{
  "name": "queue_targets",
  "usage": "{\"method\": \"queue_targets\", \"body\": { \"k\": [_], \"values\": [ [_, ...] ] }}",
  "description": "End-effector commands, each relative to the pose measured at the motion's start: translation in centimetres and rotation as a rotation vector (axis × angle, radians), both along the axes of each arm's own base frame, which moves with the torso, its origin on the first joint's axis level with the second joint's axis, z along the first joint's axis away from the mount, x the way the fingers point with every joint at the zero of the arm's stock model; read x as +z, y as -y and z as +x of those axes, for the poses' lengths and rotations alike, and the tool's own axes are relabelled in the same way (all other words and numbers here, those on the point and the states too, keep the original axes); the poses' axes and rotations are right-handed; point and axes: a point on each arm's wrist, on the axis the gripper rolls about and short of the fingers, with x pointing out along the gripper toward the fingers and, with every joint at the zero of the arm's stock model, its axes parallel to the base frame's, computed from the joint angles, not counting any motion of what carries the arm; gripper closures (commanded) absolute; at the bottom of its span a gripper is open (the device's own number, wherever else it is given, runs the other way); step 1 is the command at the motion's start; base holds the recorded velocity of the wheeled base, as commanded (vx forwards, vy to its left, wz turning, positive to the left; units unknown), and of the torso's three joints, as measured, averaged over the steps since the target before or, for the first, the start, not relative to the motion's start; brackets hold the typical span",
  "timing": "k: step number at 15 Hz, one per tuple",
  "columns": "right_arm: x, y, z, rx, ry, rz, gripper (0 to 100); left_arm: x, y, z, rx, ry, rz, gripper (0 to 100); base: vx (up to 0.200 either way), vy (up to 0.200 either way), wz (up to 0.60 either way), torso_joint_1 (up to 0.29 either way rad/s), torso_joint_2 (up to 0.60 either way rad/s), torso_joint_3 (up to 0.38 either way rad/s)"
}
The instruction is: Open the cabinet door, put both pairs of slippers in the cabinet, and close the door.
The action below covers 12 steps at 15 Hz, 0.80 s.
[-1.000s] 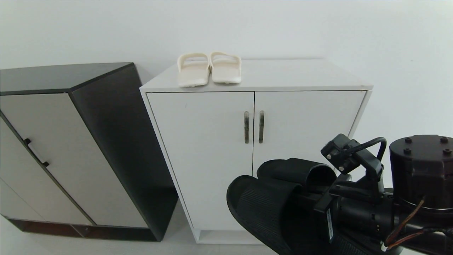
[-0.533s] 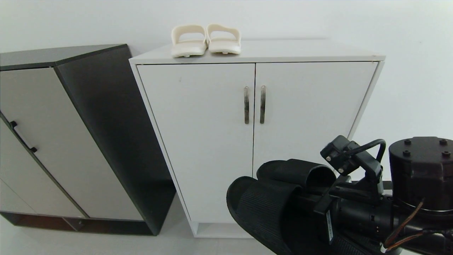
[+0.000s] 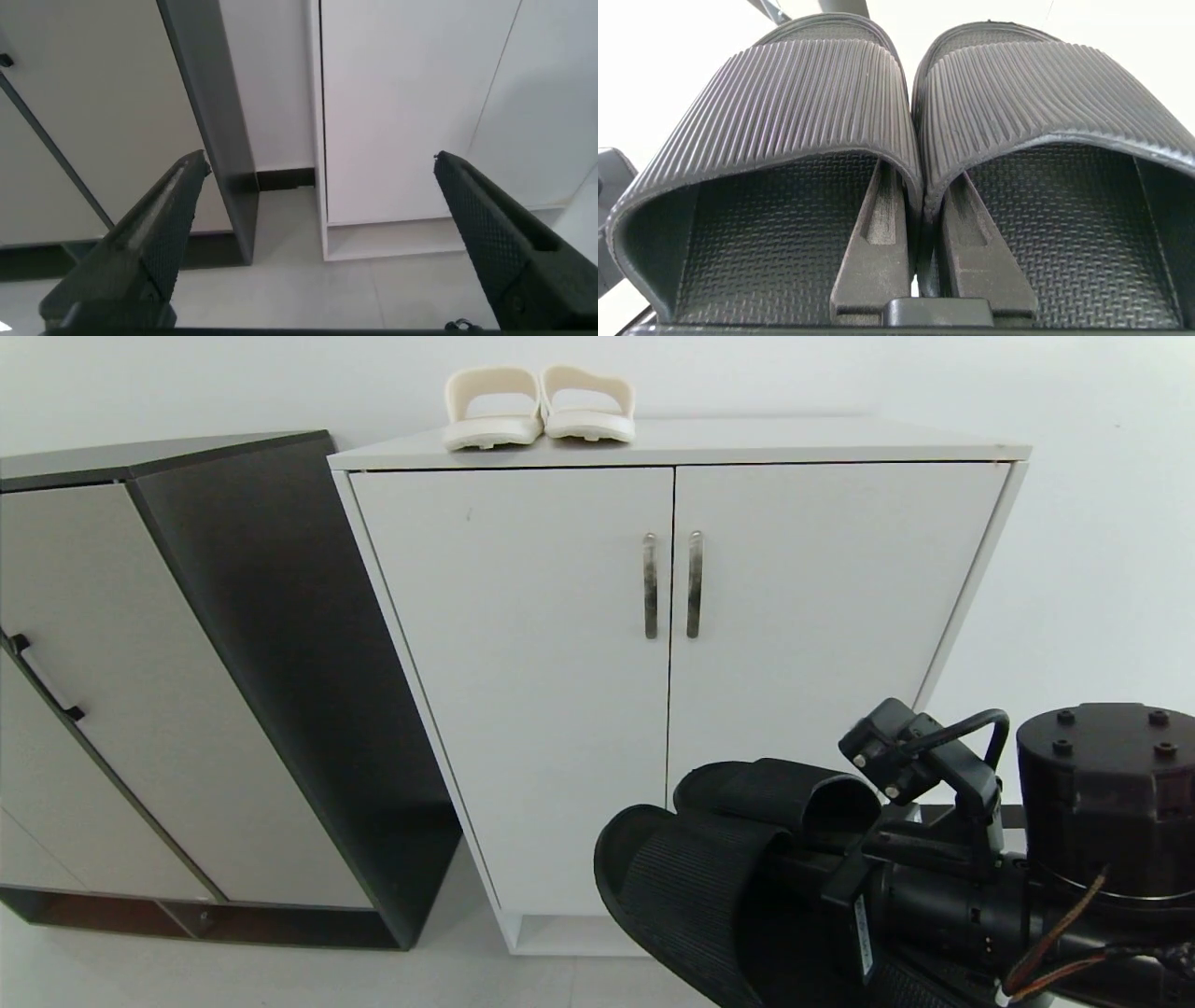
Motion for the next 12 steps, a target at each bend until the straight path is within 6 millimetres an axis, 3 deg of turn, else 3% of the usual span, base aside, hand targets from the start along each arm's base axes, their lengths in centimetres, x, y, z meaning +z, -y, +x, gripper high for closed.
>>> {"method": "queue_targets", "body": {
  "k": [1, 5, 6, 8, 12],
  "values": [
    [-0.2, -0.2, 0.1, 0.002, 0.004, -0.005, 100, 5.9, 0.1, -0.5, -0.073, 0.069, -0.055, 0, 0.000, 0.000, 0.00, 0.000, 0.00, 0.000],
    [0.0, -0.1, 0.1, 0.000, 0.014, 0.002, 100, 7.8, 0.9, 5.0, -0.379, -0.200, -0.102, 0, 0.000, 0.000, 0.00, 0.000, 0.00, 0.000],
    [0.0, -0.1, 0.1, 0.000, 0.016, 0.005, 100, 8.1, 1.0, 7.4, -0.439, -0.257, -0.121, 0, 0.000, 0.000, 0.00, 0.000, 0.00, 0.000],
    [-0.2, -0.1, 0.1, 0.003, 0.009, -0.002, 100, 9.7, 1.8, 11.2, -0.536, -0.245, -0.117, 0, 0.000, 0.000, 0.00, 0.000, 0.00, 0.000],
    [-0.4, -0.1, 0.1, 0.016, 0.001, -0.004, 100, 13.0, 4.7, 14.8, -0.719, -0.212, -0.125, 0, 0.000, 0.000, 0.00, 0.000, 0.00, 0.000]
  ]
}}
